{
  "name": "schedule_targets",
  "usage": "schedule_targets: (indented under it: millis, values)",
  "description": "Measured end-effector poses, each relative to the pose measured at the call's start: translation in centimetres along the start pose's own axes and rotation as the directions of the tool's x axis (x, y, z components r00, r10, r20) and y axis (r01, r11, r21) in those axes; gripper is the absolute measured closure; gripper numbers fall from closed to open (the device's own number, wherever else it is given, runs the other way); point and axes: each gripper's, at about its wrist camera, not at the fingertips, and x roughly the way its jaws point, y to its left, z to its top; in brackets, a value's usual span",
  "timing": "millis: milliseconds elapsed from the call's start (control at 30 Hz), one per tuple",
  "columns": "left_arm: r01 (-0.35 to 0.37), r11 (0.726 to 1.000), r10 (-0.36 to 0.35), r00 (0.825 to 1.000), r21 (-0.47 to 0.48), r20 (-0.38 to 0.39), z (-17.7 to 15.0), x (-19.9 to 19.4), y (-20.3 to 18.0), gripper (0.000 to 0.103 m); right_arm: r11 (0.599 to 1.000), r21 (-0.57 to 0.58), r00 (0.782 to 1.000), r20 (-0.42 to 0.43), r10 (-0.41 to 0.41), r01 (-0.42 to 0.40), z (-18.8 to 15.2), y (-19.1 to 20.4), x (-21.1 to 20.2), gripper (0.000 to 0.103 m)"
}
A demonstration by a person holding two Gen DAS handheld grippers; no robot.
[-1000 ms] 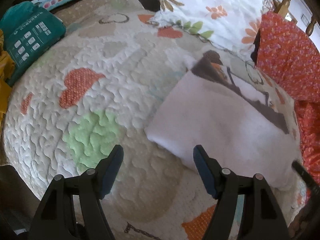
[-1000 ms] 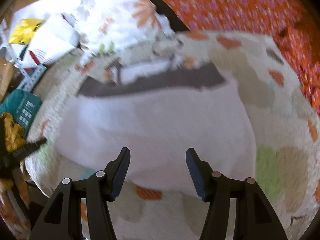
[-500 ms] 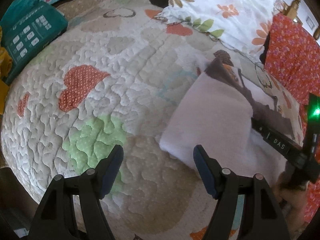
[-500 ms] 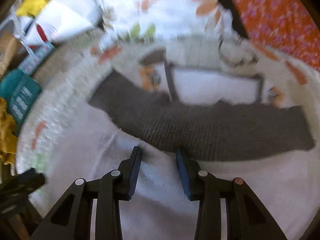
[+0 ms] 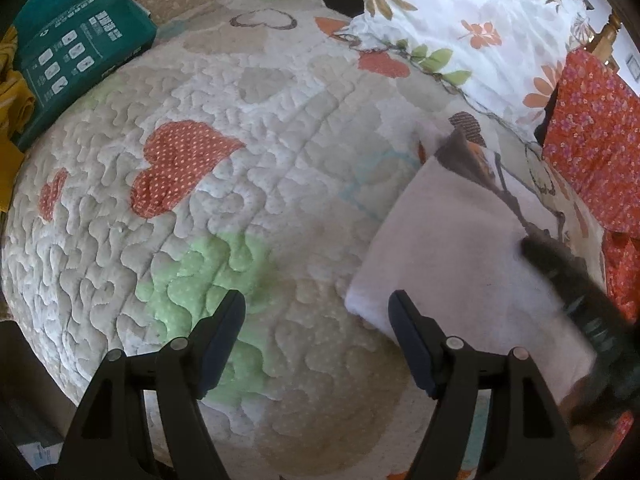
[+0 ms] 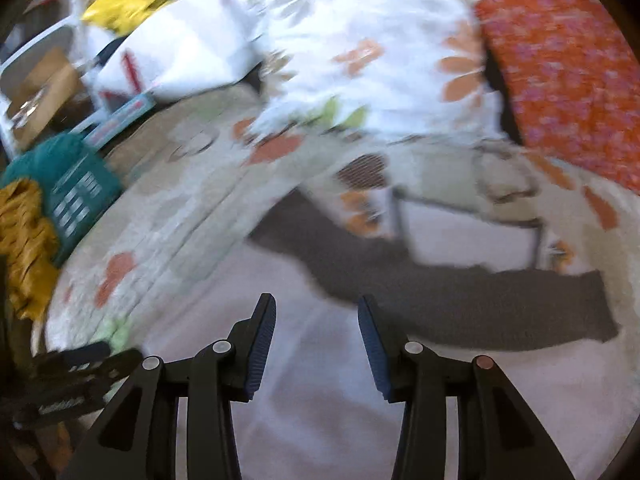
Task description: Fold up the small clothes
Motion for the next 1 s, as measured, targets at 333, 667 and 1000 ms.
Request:
schedule_targets:
  millis: [333, 667, 1000]
  values:
    - [-0.033, 0.999, 0.032, 0.999, 0.023, 0.033, 0.4, -0.5, -0.2, 0.03, 0.999, -0.02, 0.999, -0.035, -0.037, 0.037, -0.7, -0.1, 0.6, 0.049]
    - [-0.028, 0.999, 0.027, 0.999, 0.023, 0.04, 0.0, -0.8, -0.5, 0.029, 0.938, 0.331, 0.993, 0.014, -0.113, 0.102, -2.9, -14.0, -7.6, 0.041]
    - [0.12, 0.96, -0.139, 0.988, 0.252, 0.059, -3.7, -2.1, -10.8, 0.029, 0.704, 0.708, 0.993, 0.028, -0.113, 0.06, -11.6, -30.4, -13.7, 0.037]
